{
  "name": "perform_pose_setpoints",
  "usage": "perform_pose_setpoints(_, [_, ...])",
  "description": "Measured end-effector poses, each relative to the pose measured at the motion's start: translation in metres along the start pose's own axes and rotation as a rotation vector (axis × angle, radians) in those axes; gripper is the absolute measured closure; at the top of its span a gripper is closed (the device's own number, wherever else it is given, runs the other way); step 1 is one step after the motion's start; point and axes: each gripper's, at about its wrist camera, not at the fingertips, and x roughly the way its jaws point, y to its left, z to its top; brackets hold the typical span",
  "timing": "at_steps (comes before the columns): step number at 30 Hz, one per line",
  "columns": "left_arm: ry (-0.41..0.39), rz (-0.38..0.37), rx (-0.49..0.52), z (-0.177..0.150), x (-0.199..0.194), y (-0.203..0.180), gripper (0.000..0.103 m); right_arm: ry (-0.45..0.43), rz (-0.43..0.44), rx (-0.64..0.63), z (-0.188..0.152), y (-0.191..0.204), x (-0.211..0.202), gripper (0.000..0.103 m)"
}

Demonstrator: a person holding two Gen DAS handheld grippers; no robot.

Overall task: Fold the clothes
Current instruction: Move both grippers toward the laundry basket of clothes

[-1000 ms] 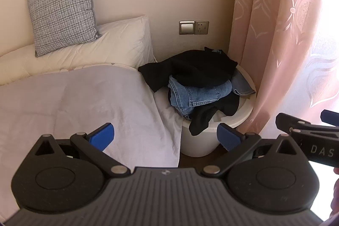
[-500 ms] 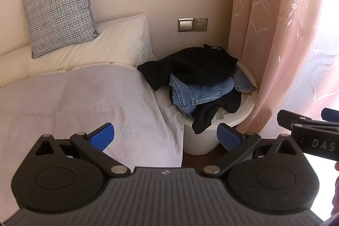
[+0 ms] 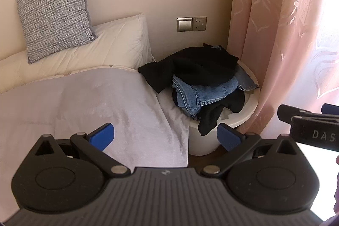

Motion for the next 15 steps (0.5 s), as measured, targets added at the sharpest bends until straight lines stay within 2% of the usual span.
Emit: perform_pose_setpoints(15, [0.021,-0.023,0.029,0.019,0.016,0.013,0.001,0.006,-0.026,0.029,0.001,0.018,0.012,0.0])
